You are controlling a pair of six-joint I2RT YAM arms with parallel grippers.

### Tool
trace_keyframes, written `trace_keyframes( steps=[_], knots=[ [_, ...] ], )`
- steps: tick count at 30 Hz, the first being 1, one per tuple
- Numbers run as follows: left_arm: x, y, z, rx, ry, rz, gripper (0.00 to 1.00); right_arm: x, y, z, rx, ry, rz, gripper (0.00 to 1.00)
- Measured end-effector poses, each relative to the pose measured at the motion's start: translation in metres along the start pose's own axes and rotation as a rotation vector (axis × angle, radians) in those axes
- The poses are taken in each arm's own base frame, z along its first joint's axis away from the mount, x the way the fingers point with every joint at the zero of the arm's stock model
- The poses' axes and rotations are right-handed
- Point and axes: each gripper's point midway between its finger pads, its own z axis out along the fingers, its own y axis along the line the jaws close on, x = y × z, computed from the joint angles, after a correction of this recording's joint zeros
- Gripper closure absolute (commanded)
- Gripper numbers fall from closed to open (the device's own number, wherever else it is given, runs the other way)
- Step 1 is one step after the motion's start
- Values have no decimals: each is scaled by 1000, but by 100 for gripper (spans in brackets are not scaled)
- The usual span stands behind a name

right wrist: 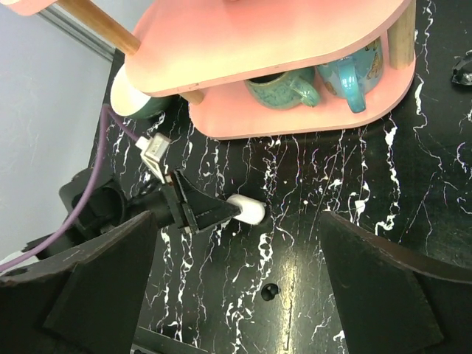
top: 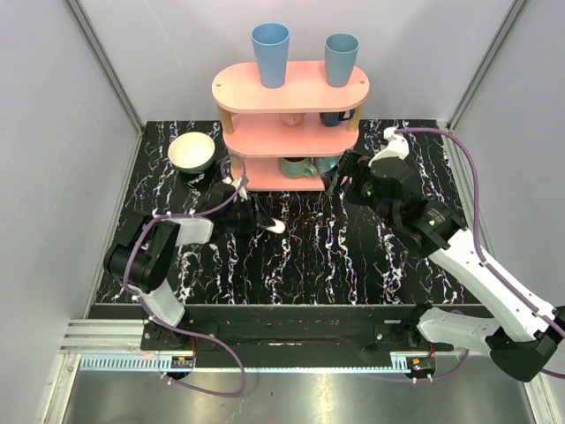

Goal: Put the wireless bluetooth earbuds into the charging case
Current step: Place the charging case with the earbuds at the center of the board, then pick up the charging case from the center of the board.

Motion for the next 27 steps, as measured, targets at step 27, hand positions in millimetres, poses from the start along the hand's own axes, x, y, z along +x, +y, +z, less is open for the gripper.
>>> trace_keyframes(
  steps=[27],
  knots=[
    [-114,-96,-150,31,-333,288,41,-19,-160,65,382,64,204,0]
  ],
)
